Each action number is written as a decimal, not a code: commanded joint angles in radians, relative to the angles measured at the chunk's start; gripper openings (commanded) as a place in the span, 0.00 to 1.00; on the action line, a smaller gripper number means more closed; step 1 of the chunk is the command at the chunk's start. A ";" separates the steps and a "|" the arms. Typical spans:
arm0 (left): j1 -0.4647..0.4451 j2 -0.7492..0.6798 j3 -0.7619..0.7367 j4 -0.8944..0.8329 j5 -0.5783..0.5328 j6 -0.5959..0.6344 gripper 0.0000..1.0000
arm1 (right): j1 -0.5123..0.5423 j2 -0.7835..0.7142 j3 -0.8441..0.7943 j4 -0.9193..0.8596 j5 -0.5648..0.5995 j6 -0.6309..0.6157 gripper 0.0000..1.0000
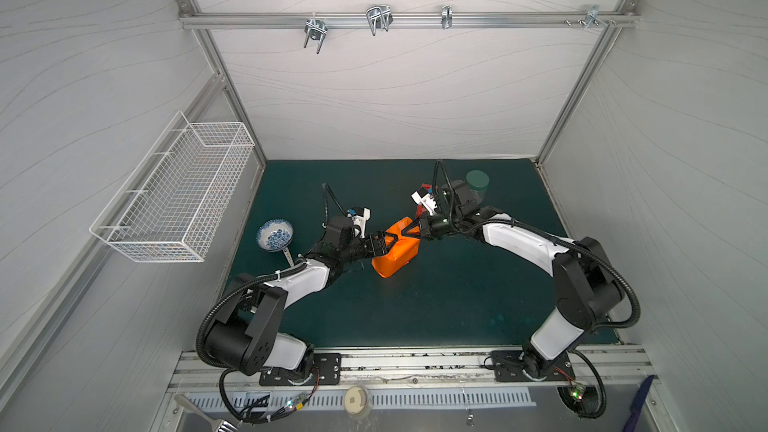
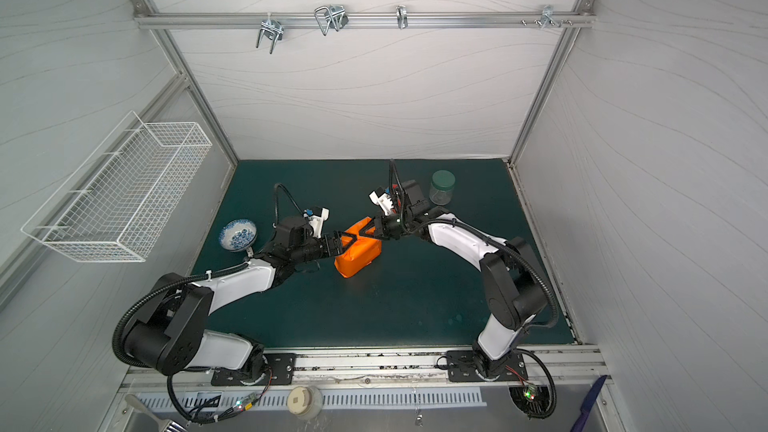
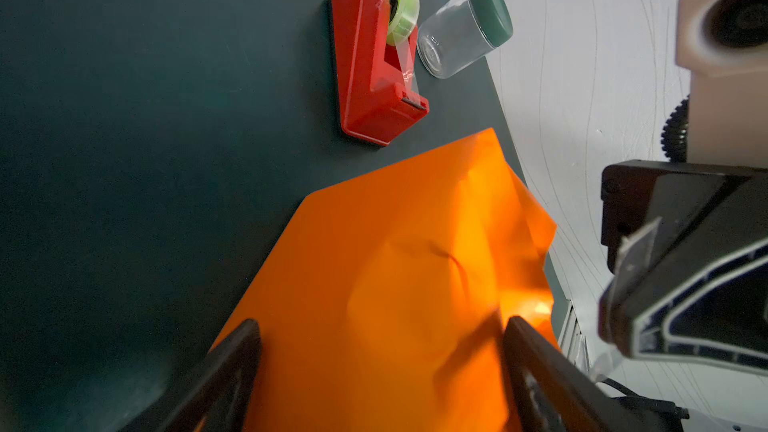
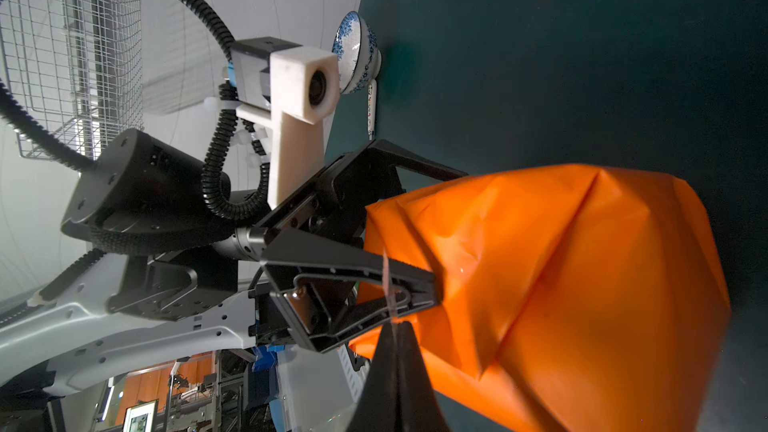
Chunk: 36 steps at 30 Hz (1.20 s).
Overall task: Wrap the gift box in paper
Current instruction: 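Carry the tape strip with the right gripper back to the orange box, then press the tape onto the folded top paper with the right gripper while the left holds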
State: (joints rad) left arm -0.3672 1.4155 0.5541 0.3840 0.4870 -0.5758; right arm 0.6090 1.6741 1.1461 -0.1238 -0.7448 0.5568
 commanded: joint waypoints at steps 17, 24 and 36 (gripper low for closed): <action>0.002 0.026 -0.023 -0.155 -0.028 0.044 0.92 | -0.008 0.058 0.046 -0.087 0.048 -0.088 0.00; 0.002 0.025 -0.025 -0.155 -0.028 0.044 0.92 | -0.005 0.055 0.030 -0.103 0.083 -0.160 0.00; 0.002 0.025 -0.025 -0.155 -0.027 0.040 0.92 | 0.019 0.010 -0.006 -0.108 0.201 -0.310 0.00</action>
State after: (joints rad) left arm -0.3672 1.4155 0.5541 0.3828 0.4862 -0.5758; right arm 0.6235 1.7020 1.1637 -0.1886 -0.6273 0.3195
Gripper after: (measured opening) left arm 0.918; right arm 0.045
